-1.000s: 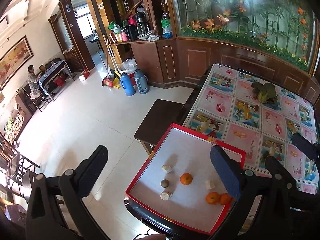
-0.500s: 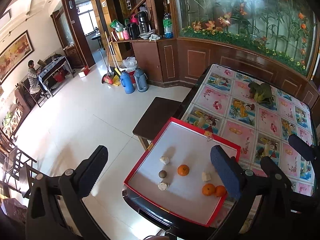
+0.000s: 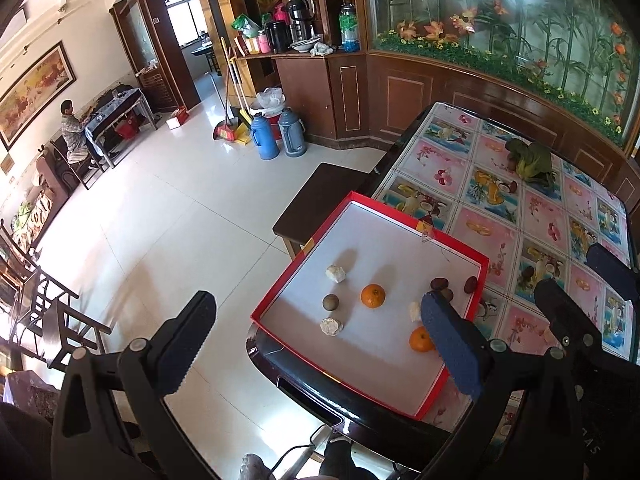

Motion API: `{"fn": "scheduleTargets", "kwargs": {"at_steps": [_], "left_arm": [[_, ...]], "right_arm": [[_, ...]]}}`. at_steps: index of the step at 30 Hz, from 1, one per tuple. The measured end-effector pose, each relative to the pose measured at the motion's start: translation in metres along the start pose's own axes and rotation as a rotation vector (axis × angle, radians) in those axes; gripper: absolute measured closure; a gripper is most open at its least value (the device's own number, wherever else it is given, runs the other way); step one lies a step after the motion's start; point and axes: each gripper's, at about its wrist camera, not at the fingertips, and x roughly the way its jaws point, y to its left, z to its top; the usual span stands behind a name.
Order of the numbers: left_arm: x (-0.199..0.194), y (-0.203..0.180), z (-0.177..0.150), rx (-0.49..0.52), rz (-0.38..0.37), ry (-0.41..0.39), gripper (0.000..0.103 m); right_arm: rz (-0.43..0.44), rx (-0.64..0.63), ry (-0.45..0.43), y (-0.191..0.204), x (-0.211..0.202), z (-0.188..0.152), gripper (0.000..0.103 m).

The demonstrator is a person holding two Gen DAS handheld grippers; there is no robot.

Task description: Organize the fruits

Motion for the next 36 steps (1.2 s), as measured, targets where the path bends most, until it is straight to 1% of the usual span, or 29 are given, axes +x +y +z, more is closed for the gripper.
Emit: {"fn": "scheduleTargets", "kwargs": {"at_steps": [7, 15, 23, 26, 29, 32, 36], "left_arm": [[-0.005, -0.005, -0.010, -0.017, 0.024, 0.016, 0.001], [-0.009, -0.015, -0.020, -0.022, 0.055, 0.039, 0.001], [-0.006, -0.016, -0.027, -0.026, 0.076, 0.069, 0.001], [-0.002, -0.012, -0.028, -0.024, 0.066, 0.083, 0.001], [-0.001, -0.004, -0.026, -0.023, 0.068, 0.081, 0.001], [0.001, 0.009, -0.024, -0.046, 0.069, 0.077, 0.001], [0.012, 0.021, -0.017, -0.069, 0.055, 0.100, 0.001]], "right_arm": [[0.020, 0.021, 0.005, -0.006, -0.003, -0.005, 0.034], [0.053, 0.038, -0.001, -0.015, -0.007, -0.012, 0.030], [0.096, 0.058, 0.025, -0.016, 0.002, -0.017, 0.030], [0.102, 0.075, 0.036, -0.015, 0.006, -0.016, 0.029], [0.102, 0.087, 0.028, -0.010, 0.007, -0.011, 0.029], [0.104, 0.083, 0.028, -0.001, 0.009, -0.006, 0.029], [0.073, 0.058, 0.018, 0.009, 0.012, -0.002, 0.029]]}}
